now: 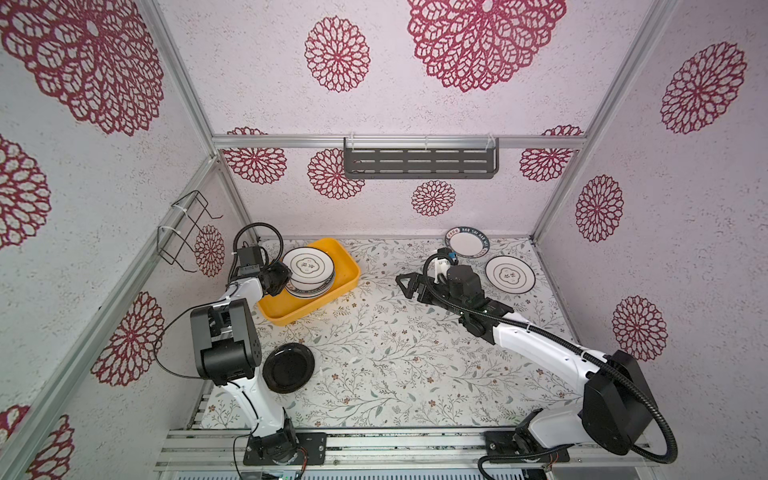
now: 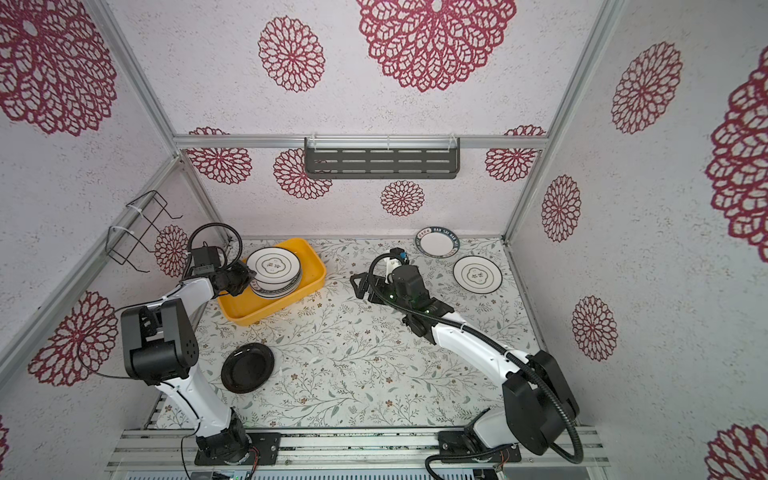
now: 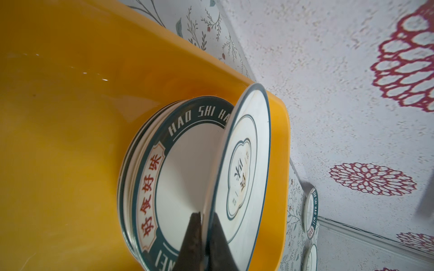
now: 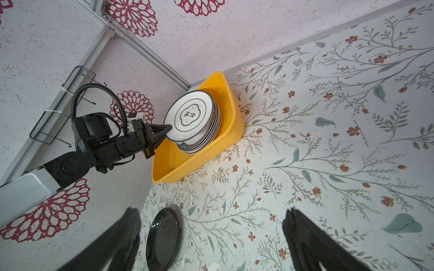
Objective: Place the plates into the plastic bin on the countertop
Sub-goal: 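Lower the plate onto the stack in the bin with the left gripper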
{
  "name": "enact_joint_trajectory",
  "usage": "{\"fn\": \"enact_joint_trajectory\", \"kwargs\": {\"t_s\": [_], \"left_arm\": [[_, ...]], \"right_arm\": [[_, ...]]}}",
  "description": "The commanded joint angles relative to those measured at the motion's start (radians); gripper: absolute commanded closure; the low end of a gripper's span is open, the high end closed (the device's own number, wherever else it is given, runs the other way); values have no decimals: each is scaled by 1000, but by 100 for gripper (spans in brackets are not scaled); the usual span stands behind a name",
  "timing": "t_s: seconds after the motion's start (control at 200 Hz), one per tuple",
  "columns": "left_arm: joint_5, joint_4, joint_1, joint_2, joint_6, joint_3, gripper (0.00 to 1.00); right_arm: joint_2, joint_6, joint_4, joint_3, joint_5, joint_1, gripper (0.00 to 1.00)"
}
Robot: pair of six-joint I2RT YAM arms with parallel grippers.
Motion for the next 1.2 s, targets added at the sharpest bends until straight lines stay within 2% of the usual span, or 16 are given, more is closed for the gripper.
{"fn": "enact_joint_trajectory", "kwargs": {"t_s": [0.0,0.295,0.625,0.741,0.921,1.196], "left_arm": [[0,70,7,17,-17,34,99],[6,60,6,58,-18,52,96],[21,39,4,50,-11,40,83],[3,16,3,48,2,39,72],[-3,-6,-2,34,18,38,61],[-15,-49,-16,23,39,48,54]], "right_arm": [[-29,-10,6,18,27,-2,1],[-29,-11,1,25,46,-2,1],[-23,-5,4,21,51,-5,1],[-20,0,5,15,47,-5,1],[-26,1,9,6,52,-6,1],[-47,-2,-3,-12,65,-11,1]]}}
